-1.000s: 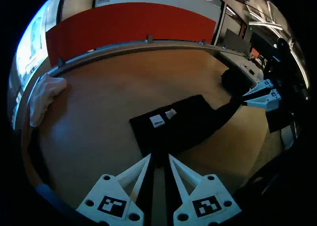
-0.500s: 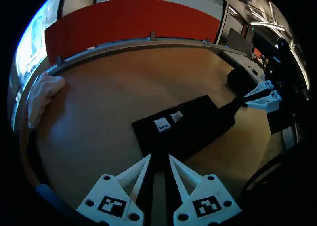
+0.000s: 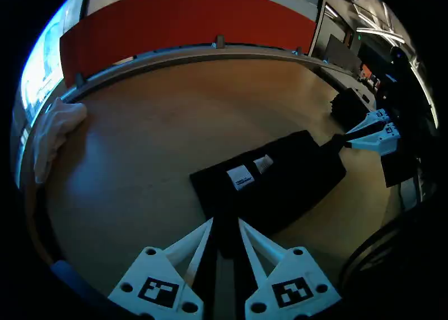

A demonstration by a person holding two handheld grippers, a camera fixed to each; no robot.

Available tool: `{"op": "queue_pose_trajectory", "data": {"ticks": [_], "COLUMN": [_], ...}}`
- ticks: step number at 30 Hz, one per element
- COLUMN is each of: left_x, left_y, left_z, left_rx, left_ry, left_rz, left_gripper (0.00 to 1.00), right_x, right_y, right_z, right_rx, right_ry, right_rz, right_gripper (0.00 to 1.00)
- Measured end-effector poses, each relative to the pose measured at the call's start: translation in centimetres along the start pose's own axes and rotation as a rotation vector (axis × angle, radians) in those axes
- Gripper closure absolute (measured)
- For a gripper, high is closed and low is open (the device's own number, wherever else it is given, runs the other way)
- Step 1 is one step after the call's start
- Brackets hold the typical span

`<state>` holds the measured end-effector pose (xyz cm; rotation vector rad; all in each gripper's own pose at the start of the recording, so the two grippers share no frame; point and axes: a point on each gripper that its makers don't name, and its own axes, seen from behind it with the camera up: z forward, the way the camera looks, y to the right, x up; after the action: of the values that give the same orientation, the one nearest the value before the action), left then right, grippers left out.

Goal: Fold towel

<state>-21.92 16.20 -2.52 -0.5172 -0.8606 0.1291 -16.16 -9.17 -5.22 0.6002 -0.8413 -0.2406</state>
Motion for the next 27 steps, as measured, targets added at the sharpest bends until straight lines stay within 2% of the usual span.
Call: {"op": "queue_pose_trajectory", "data": {"ticks": [7,17,23,27], "left_x": [-0.2,-0.4,-0.3,-0.4], "left_y": [-0.8,-1.4,-2.1,-2.4], "left_z": [1.8,3.3,4.3,4.7], "left_rx": [0.005,0.015,0.038,0.052], "left_ry": [-0.026,-0.036,-0.042,-0.045], "left_rz": [0.012,0.008,0.002,0.009], "left_gripper": [0.85,0.83,0.79,0.74], "right_x": [-0.2,-0.6,-0.7,-1.0], "right_y": [0.5,1.0,1.6,2.1], "right_z": [1.5,3.1,4.2,4.7], "right_rx": [-0.002,-0.013,-0.022,-0.037], "right_ry": [-0.016,-0.030,-0.042,-0.051], "right_rz": [0.025,0.036,0.055,0.059], "right_gripper": [0.86,0.86,0.85,0.80]}}
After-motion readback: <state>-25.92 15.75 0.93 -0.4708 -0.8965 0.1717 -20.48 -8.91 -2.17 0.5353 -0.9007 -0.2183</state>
